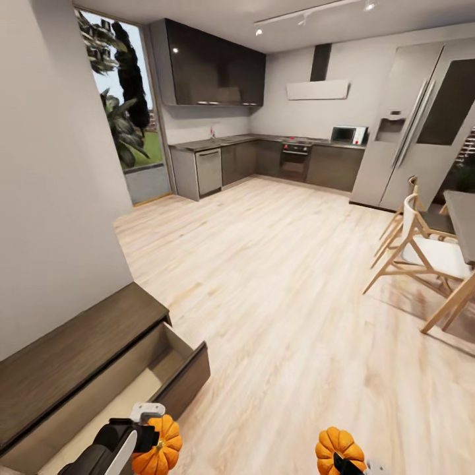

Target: Place each of the two pumpkins and all three candles from the living room inside a cabinet in the living room (use any cabinet), then make sure every cabinet is closed, and position the cauldron so it is next to a table in the living room.

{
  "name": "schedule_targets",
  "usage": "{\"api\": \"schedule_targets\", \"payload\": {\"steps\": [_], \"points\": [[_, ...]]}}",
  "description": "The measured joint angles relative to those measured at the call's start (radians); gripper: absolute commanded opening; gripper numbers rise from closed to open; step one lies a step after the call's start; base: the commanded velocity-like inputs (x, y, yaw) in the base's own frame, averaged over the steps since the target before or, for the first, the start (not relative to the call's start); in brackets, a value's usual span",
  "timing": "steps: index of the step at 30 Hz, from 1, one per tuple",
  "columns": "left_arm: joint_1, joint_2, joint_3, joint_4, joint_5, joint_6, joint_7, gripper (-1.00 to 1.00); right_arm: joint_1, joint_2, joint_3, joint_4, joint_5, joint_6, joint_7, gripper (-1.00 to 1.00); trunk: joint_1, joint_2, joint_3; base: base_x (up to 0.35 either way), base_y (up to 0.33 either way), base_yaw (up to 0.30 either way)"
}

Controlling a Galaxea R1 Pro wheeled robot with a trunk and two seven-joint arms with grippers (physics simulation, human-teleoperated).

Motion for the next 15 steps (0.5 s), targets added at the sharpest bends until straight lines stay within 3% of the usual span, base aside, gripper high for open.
{"api": "schedule_targets", "payload": {"steps": [15], "points": [[0.0,0.0,0.0,0.0,0.0,0.0,0.0,-1.0,0.0,0.0,0.0,0.0,0.0,0.0,0.0,-1.0,0.0,0.0,0.0,0.268,-0.232,0.29]]}}
